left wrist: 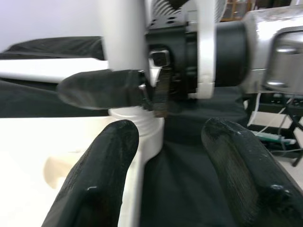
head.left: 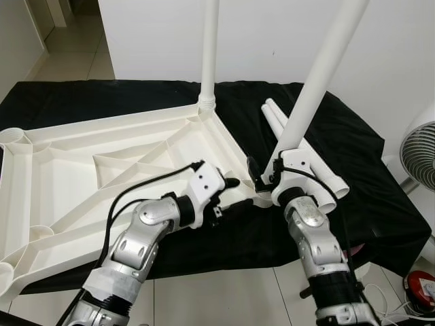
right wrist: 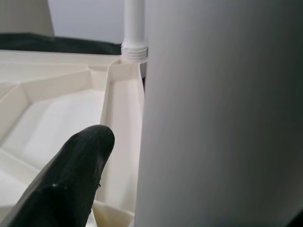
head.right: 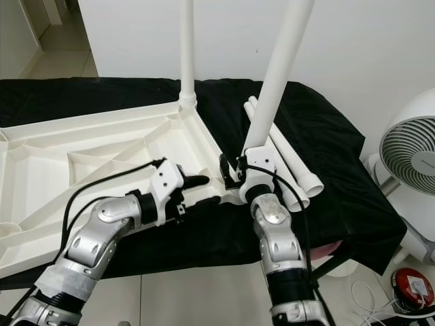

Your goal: Building children table

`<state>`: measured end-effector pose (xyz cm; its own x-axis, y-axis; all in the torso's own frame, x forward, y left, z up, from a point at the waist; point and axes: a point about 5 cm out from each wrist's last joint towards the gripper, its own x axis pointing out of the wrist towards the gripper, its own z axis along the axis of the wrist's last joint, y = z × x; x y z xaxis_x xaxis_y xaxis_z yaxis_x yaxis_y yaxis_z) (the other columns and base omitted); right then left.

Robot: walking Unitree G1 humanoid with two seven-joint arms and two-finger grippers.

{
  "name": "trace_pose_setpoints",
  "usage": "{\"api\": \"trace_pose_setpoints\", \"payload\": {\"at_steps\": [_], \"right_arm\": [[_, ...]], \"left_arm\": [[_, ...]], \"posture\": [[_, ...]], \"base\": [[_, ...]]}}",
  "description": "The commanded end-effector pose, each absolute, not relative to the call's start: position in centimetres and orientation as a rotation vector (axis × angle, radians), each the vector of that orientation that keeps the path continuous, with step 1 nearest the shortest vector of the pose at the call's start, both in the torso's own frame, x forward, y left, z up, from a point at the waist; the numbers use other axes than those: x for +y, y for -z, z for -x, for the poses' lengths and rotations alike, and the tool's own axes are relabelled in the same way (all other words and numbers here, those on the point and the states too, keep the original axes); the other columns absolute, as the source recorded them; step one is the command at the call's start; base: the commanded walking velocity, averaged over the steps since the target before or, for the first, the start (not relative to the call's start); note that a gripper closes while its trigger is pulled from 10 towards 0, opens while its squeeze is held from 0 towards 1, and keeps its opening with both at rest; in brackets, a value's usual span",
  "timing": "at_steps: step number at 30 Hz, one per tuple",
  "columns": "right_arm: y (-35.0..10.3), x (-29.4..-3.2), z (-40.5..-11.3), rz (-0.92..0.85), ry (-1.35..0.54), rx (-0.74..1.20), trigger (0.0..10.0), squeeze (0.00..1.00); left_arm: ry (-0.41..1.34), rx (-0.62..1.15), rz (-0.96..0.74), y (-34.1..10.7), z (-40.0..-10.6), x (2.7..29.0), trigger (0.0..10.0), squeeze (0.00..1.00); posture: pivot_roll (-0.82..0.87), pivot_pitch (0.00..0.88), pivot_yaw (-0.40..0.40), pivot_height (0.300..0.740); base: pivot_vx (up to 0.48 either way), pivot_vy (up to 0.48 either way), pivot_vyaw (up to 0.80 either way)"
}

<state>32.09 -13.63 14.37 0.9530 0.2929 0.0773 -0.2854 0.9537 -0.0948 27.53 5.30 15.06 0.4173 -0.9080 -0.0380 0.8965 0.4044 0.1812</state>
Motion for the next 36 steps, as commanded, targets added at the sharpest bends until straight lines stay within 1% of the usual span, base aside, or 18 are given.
{"api": "trace_pose_setpoints", "payload": {"at_steps": [1, 2, 6, 8, 9, 16, 17, 19, 20, 21, 22, 25, 26, 27, 28, 29, 31, 36], "right_arm": [[-14.1, -13.7, -32.3, 0.089, -0.327, -0.084, 10.0, 0.0], [-13.7, -13.9, -32.4, 0.103, -0.36, -0.068, 10.0, 0.0], [-12.9, -14.4, -32.7, 0.106, -0.415, -0.026, 10.0, 0.0], [-12.5, -14.5, -32.8, 0.104, -0.467, -0.011, 10.0, 0.0], [-12.4, -14.6, -32.9, 0.125, -0.485, -0.01, 10.0, 0.0], [-12.2, -14.9, -33.1, 0.146, -0.599, -0.008, 10.0, 0.0], [-12.3, -15.0, -33.2, 0.158, -0.62, -0.012, 7.7, 0.0], [-12.4, -15.2, -33.4, 0.179, -0.634, -0.012, 8.1, 0.0], [-12.4, -15.4, -33.6, 0.192, -0.642, -0.014, 10.0, 0.0], [-12.4, -15.4, -33.6, 0.192, -0.642, -0.014, 10.0, 0.0], [-12.5, -15.5, -33.7, 0.202, -0.653, -0.015, 10.0, 0.0], [-12.5, -15.7, -33.9, 0.22, -0.671, -0.003, 10.0, 0.0], [-12.5, -15.9, -34.0, 0.231, -0.679, 0.001, 10.0, 0.0], [-12.5, -16.0, -34.0, 0.236, -0.685, 0.004, 7.1, 0.0], [-12.5, -16.0, -34.0, 0.236, -0.685, 0.004, 7.1, 0.0], [-12.4, -16.1, -34.0, 0.237, -0.696, 0.008, 2.5, 0.0], [-12.2, -16.2, -34.0, 0.245, -0.717, 0.012, 0.0, 0.0], [-11.9, -16.4, -33.9, 0.253, -0.742, 0.014, 0.0, 0.0]], "left_arm": [[1.097, -0.059, -0.182, -14.7, -27.6, 5.1, 10.0, 0.2], [1.11, -0.052, -0.17, -14.6, -27.5, 5.0, 10.0, 1.0], [1.121, -0.056, -0.172, -14.7, -27.4, 5.0, 10.0, 1.0], [1.106, -0.062, -0.198, -14.8, -27.6, 5.2, 10.0, 0.77], [1.107, -0.065, -0.207, -14.9, -27.7, 5.2, 10.0, 0.0], [1.117, -0.067, -0.217, -14.9, -27.6, 5.1, 10.0, 0.0], [1.119, -0.067, -0.218, -14.9, -27.6, 5.1, 10.0, 0.0], [1.128, -0.062, -0.206, -14.8, -27.5, 5.0, 10.0, 0.0], [1.13, -0.063, -0.2, -14.8, -27.4, 5.0, 7.6, 0.0], [1.13, -0.063, -0.2, -14.8, -27.4, 5.0, 7.6, 0.0], [1.142, -0.062, -0.181, -14.8, -27.3, 5.0, 0.0, 0.0], [1.152, -0.059, -0.183, -14.7, -27.1, 4.9, 0.0, 0.0], [1.153, -0.056, -0.195, -14.6, -27.1, 4.9, 2.7, 0.0], [1.149, -0.055, -0.208, -14.6, -27.1, 4.8, 9.5, 0.0], [1.149, -0.055, -0.208, -14.6, -27.1, 4.8, 9.5, 0.0], [1.144, -0.051, -0.213, -14.5, -27.1, 4.8, 10.0, 0.0], [1.146, -0.046, -0.219, -14.4, -27.1, 4.8, 10.0, 0.0], [1.155, -0.044, -0.233, -14.3, -27.0, 4.8, 10.0, 0.0]], "posture": [[-0.06, 0.0, -0.041, 0.74], [-0.06, 0.0, -0.041, 0.74], [-0.06, 0.0, -0.042, 0.74], [-0.06, 0.0, -0.035, 0.74], [-0.06, 0.0, -0.035, 0.74], [-0.07, 0.0, -0.028, 0.74], [-0.07, 0.0, -0.028, 0.74], [-0.07, 0.0, -0.028, 0.74], [-0.07, 0.0, -0.029, 0.74], [-0.07, 0.0, -0.029, 0.74], [-0.07, 0.0, -0.029, 0.74], [-0.06, 0.0, -0.035, 0.74], [-0.06, 0.0, -0.037, 0.74], [-0.06, 0.0, -0.037, 0.74], [-0.06, 0.0, -0.037, 0.74], [-0.06, 0.0, -0.041, 0.74], [-0.06, 0.0, -0.041, 0.74], [-0.06, 0.0, -0.041, 0.74]], "base": [[0.0, 0.0, 0.0], [0.0, 0.0, 0.0], [0.0, 0.0, 0.0], [0.0, 0.0, 0.0], [0.0, 0.0, 0.0], [0.0, 0.0, 0.0], [0.0, 0.0, 0.0], [0.0, 0.0, 0.0], [0.0, 0.0, 0.0], [0.0, 0.0, 0.0], [0.0, 0.0, 0.0], [0.0, 0.0, 0.0], [0.0, 0.0, 0.0], [0.0, 0.0, 0.0], [0.0, 0.0, 0.0], [0.0, 0.0, 0.0], [0.0, 0.0, 0.0], [0.0, 0.0, 0.0]]}}
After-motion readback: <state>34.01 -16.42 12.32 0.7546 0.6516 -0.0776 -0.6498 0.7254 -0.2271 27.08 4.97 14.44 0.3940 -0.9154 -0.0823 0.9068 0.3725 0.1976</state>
